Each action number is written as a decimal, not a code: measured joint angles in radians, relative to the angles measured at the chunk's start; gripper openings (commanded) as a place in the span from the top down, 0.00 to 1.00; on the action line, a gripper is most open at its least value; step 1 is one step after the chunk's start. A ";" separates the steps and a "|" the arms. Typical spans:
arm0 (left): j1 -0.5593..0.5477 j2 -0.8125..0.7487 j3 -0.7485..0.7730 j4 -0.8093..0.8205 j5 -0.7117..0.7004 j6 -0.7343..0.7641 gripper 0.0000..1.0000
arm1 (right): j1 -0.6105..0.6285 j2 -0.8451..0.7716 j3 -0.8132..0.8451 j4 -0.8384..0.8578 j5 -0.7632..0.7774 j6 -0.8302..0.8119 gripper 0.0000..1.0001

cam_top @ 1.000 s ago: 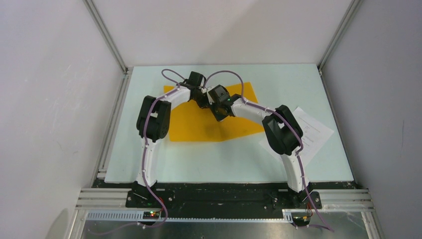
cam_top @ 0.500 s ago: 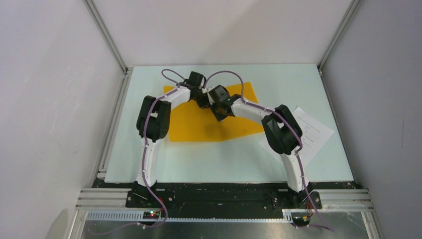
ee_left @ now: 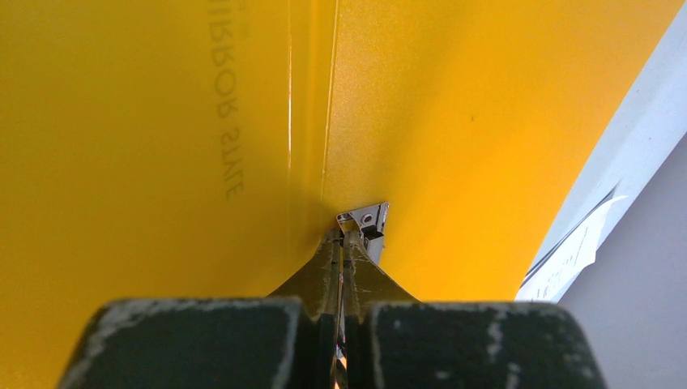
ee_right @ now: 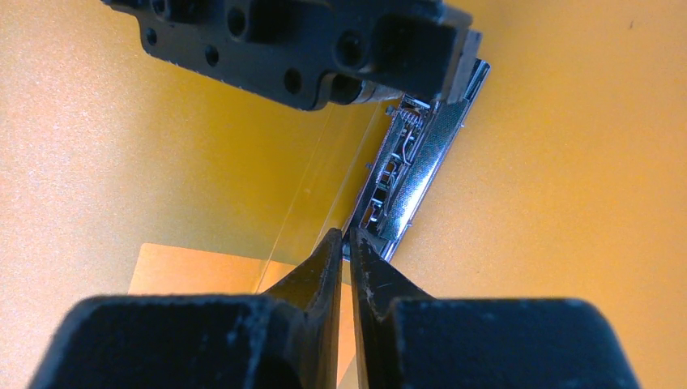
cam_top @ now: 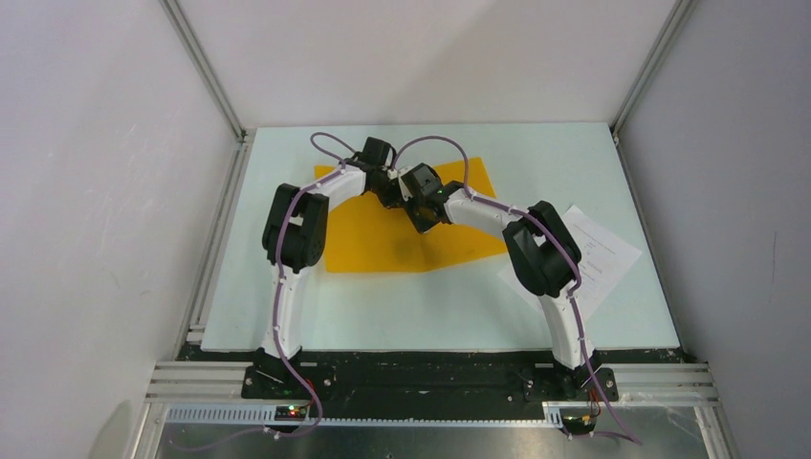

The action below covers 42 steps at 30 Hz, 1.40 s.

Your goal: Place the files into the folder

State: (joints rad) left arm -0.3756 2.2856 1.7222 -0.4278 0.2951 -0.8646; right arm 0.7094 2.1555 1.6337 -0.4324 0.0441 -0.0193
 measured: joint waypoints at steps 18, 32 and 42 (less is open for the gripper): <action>0.000 0.000 0.000 0.000 0.000 0.000 1.00 | 0.000 0.001 -0.018 0.018 0.000 -0.023 0.87; 0.000 0.000 0.000 0.000 0.000 0.001 1.00 | 0.005 -0.013 -0.060 0.058 0.026 -0.061 0.83; 0.000 0.000 -0.006 0.008 0.008 0.008 1.00 | 0.005 -0.030 -0.095 0.065 0.075 -0.060 1.00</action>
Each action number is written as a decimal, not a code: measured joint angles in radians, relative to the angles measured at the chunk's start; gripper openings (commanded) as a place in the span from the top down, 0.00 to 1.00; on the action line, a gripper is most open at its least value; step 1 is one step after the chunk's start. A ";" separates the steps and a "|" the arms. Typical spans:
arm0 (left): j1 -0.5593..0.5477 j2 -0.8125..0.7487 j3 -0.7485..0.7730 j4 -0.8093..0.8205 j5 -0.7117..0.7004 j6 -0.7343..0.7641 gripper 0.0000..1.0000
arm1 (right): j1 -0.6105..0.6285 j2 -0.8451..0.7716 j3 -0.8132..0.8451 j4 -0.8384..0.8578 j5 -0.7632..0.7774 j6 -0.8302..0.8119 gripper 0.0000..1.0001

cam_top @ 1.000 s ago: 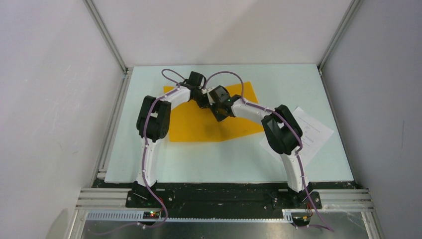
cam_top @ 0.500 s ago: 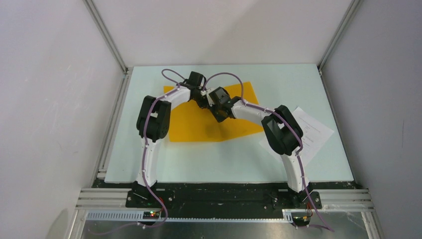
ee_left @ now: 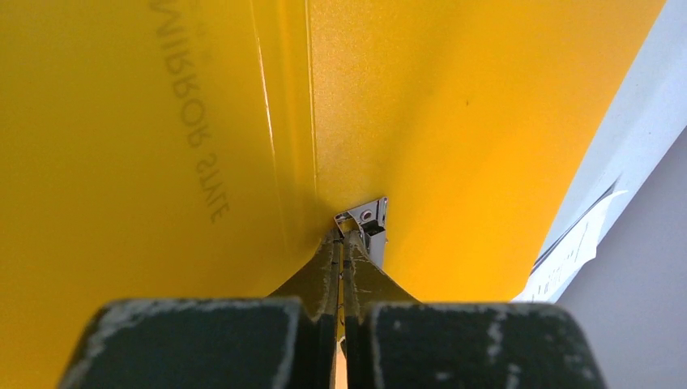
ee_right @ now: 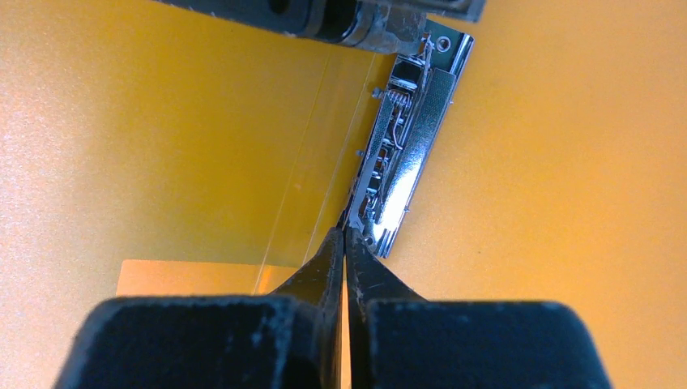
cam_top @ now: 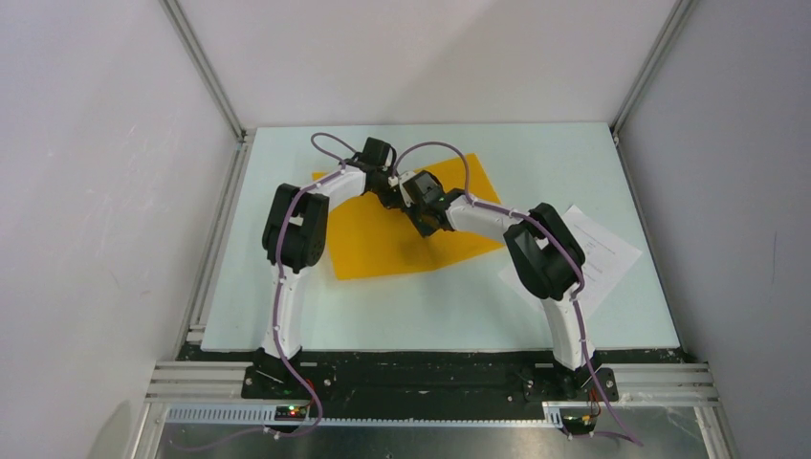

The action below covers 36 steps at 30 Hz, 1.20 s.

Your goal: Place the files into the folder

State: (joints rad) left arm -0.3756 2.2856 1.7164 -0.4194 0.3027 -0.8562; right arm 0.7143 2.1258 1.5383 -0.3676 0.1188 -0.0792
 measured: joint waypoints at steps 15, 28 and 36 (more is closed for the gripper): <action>-0.001 0.000 0.000 0.000 0.008 0.011 1.00 | -0.053 -0.021 0.244 -0.209 -0.001 -0.084 0.57; 0.000 0.000 0.001 0.000 0.008 0.019 1.00 | -0.105 -0.219 0.233 -0.241 -0.232 -0.085 0.75; 0.001 0.000 0.002 -0.003 0.007 0.019 1.00 | -0.039 -0.134 0.034 -0.232 -0.229 -0.100 0.86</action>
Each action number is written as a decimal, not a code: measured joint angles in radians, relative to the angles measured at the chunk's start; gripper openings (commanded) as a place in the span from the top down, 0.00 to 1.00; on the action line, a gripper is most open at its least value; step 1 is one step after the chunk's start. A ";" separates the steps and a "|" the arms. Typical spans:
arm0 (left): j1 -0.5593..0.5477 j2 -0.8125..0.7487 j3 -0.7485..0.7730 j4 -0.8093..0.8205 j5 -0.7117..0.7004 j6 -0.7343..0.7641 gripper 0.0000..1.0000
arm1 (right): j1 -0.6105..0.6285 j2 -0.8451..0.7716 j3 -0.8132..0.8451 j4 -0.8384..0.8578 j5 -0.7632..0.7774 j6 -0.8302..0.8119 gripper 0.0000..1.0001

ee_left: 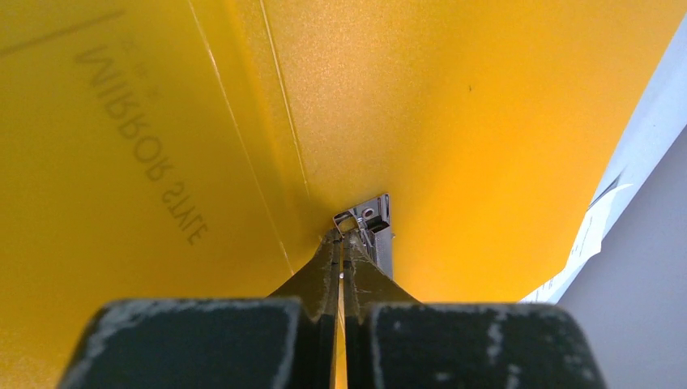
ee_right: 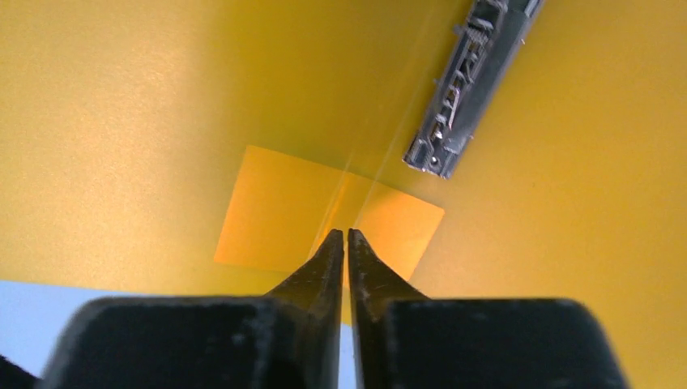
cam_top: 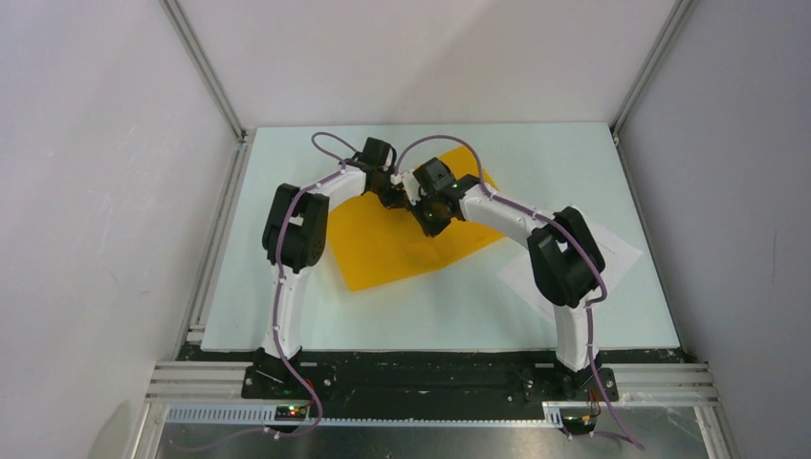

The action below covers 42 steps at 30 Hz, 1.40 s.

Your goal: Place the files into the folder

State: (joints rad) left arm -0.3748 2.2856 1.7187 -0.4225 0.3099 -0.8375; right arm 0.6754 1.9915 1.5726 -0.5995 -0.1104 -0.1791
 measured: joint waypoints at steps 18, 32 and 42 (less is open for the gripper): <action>0.000 0.000 0.003 -0.006 -0.009 0.001 1.00 | 0.001 0.143 0.023 0.101 0.097 -0.019 0.83; 0.000 0.000 0.003 -0.008 -0.011 0.001 1.00 | 0.000 0.152 0.140 0.060 0.101 -0.020 0.98; 0.000 0.000 0.004 -0.008 -0.011 0.001 1.00 | -0.002 0.163 0.142 0.058 0.098 -0.025 0.99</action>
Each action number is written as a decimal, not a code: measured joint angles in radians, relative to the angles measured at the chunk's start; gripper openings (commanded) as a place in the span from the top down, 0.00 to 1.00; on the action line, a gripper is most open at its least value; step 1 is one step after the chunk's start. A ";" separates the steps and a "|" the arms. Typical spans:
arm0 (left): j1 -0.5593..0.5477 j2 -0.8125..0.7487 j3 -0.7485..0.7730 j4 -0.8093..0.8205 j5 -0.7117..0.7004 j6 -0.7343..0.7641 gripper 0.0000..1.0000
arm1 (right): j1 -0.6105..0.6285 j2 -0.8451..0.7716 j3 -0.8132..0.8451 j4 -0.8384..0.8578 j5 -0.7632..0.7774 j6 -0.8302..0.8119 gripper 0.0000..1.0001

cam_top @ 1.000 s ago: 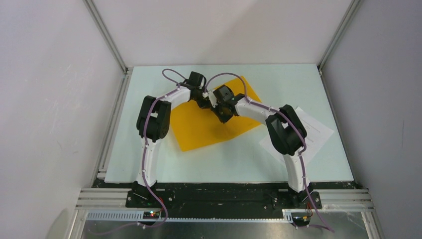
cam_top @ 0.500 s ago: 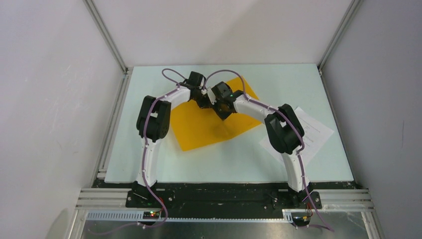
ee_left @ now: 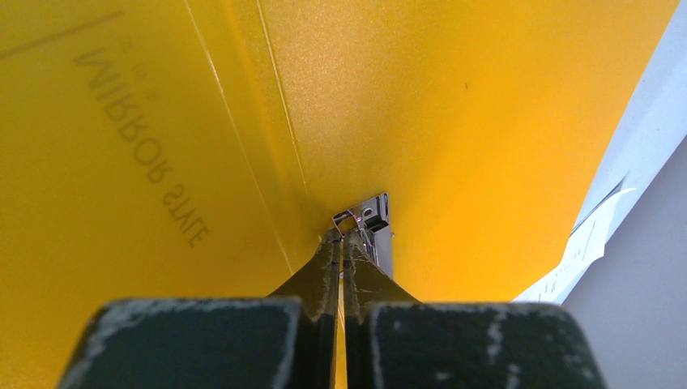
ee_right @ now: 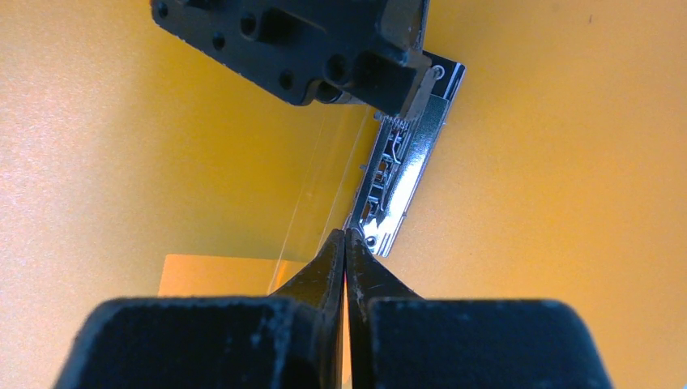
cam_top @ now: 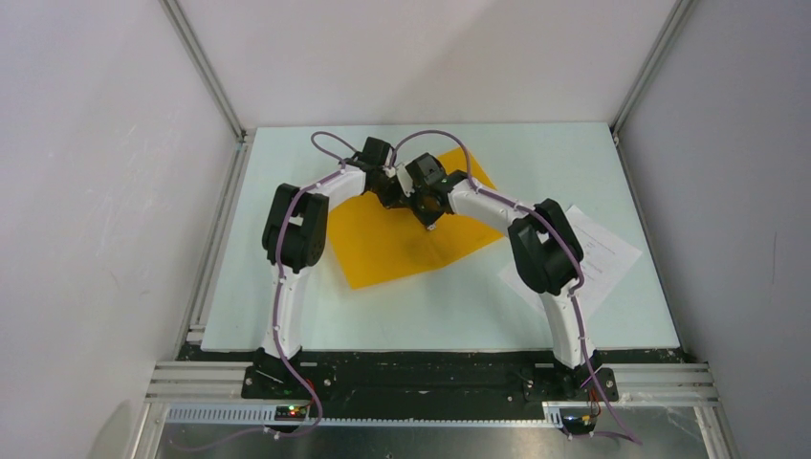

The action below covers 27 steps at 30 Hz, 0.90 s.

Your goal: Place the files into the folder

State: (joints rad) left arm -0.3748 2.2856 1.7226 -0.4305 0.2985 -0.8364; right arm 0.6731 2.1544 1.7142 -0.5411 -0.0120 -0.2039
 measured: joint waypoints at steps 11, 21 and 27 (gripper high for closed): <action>0.000 0.000 0.000 0.000 0.000 0.000 1.00 | -0.003 0.034 0.000 -0.004 -0.003 -0.015 0.97; 0.000 0.000 0.000 0.000 0.000 0.002 1.00 | -0.003 0.034 -0.003 -0.010 -0.003 -0.034 0.93; 0.000 0.000 0.000 0.000 0.000 0.006 1.00 | -0.003 0.032 -0.014 -0.005 0.000 -0.042 0.93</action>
State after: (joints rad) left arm -0.3748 2.2856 1.7226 -0.4305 0.2985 -0.8299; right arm 0.6701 2.1864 1.7004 -0.5461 -0.0120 -0.2462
